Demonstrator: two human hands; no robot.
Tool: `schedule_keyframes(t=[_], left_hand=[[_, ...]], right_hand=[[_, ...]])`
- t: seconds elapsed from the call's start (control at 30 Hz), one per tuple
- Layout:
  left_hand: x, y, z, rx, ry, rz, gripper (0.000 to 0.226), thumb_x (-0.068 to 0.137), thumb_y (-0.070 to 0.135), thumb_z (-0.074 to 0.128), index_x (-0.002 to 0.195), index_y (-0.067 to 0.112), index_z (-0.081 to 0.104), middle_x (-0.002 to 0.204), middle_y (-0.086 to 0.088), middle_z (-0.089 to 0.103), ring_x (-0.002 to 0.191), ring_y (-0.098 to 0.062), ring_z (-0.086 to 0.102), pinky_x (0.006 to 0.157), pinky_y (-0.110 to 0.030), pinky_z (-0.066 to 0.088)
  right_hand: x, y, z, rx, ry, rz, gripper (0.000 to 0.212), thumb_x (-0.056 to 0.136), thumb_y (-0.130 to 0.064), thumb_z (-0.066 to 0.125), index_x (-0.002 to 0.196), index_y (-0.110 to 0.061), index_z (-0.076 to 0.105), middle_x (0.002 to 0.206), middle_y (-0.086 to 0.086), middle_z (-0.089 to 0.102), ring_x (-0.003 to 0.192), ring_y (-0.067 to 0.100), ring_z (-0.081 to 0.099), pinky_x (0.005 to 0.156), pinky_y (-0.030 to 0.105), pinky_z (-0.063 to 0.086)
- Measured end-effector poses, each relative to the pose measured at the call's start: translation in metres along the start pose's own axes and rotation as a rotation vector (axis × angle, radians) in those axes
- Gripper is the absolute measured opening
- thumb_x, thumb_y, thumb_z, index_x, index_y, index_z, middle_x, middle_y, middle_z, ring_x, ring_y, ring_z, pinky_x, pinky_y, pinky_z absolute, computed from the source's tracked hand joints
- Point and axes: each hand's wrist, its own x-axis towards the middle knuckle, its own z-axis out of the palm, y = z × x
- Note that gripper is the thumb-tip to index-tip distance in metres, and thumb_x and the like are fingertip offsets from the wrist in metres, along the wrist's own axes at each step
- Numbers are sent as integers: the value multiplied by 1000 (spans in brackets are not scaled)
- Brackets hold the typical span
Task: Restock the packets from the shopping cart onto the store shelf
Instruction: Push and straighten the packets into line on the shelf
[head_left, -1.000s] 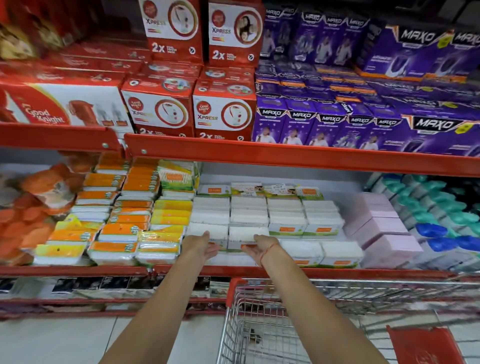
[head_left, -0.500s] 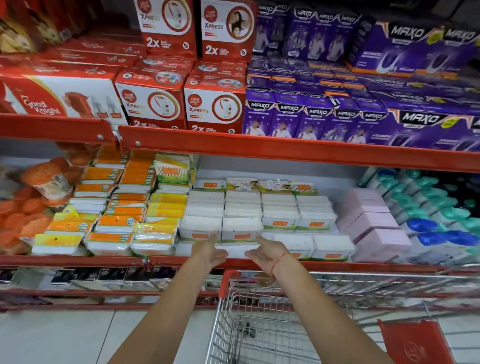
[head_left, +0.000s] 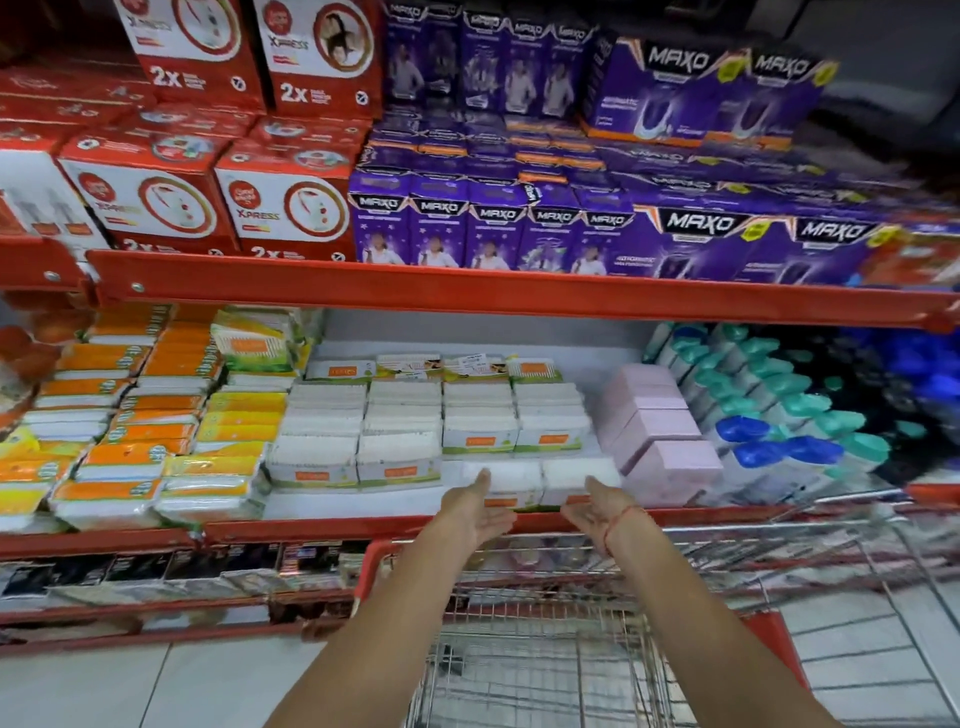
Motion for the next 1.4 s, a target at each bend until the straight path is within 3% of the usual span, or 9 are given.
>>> schedule_keyframes(t=[0.3, 0.43, 0.53, 0.67, 0.8, 0.87, 1.03, 1.2, 1.4], left_hand=[[23, 21, 13, -98, 130, 24, 50, 100, 23, 41, 143, 1, 26, 140, -35, 41, 119, -45, 54, 99, -49, 45], [29, 33, 13, -44, 171, 52, 48, 100, 22, 41, 141, -1, 31, 134, -36, 48, 118, -42, 57, 99, -46, 48], [33, 38, 15, -7, 195, 71, 49, 100, 23, 43, 141, -1, 31, 131, -34, 51, 113, -41, 60, 94, -46, 51], [29, 38, 17, 89, 204, 92, 48, 99, 24, 45, 135, -5, 35, 123, -33, 58, 99, -41, 65, 86, -41, 55], [7, 39, -2, 368, 196, 214, 38, 95, 22, 54, 114, -11, 53, 80, -18, 68, 71, -21, 70, 57, -21, 61], [-5, 44, -24, 624, 139, 426, 35, 95, 19, 55, 106, -13, 62, 73, -11, 69, 63, -13, 70, 67, -31, 63], [-35, 90, -110, 1496, 442, 1019, 40, 97, 37, 44, 121, 11, 61, 110, -10, 73, 99, -24, 69, 90, -37, 54], [-17, 125, -172, 2087, 367, 984, 102, 78, 79, 21, 150, 8, 5, 160, -9, 9, 149, -22, 5, 122, -48, 3], [27, 143, -186, 2279, 332, 913, 128, 60, 97, 14, 147, 3, 5, 157, -14, 6, 141, -13, -25, 115, -44, -2]], right_hand=[[13, -20, 17, -8, -60, 29, 39, 100, -9, 45, 134, 8, 36, 136, 33, 45, 123, 44, 49, 107, 49, 42], [21, -24, 25, -19, -78, 39, 37, 97, -11, 50, 127, 10, 45, 101, 25, 64, 90, 36, 64, 98, 46, 50], [27, -26, 28, -40, -81, 44, 34, 97, -12, 52, 122, 10, 49, 124, 29, 59, 110, 38, 61, 98, 45, 51], [30, -27, 25, -100, -110, 35, 30, 96, -18, 54, 113, 6, 55, 120, 26, 64, 89, 33, 63, 93, 43, 55], [15, -18, 28, -393, -88, -59, 31, 95, -26, 54, 89, 4, 60, 107, 29, 70, 79, 33, 67, 89, 45, 57], [-2, -13, 40, -712, -19, -296, 37, 95, -27, 50, 78, 4, 61, 92, 27, 75, 74, 33, 72, 82, 45, 60], [-40, -4, 100, -1237, -53, -1199, 28, 97, -23, 45, 105, -5, 66, 102, 19, 72, 93, 32, 68, 81, 36, 58], [-26, 16, 167, -1724, -476, -1240, 91, 90, -59, 40, 150, -7, -5, 160, 11, -6, 148, 23, -9, 123, 44, 3], [8, 21, 193, -1886, -375, -1277, 114, 75, -80, 37, 149, -7, -12, 159, 11, -18, 146, 24, -19, 122, 46, -4]])
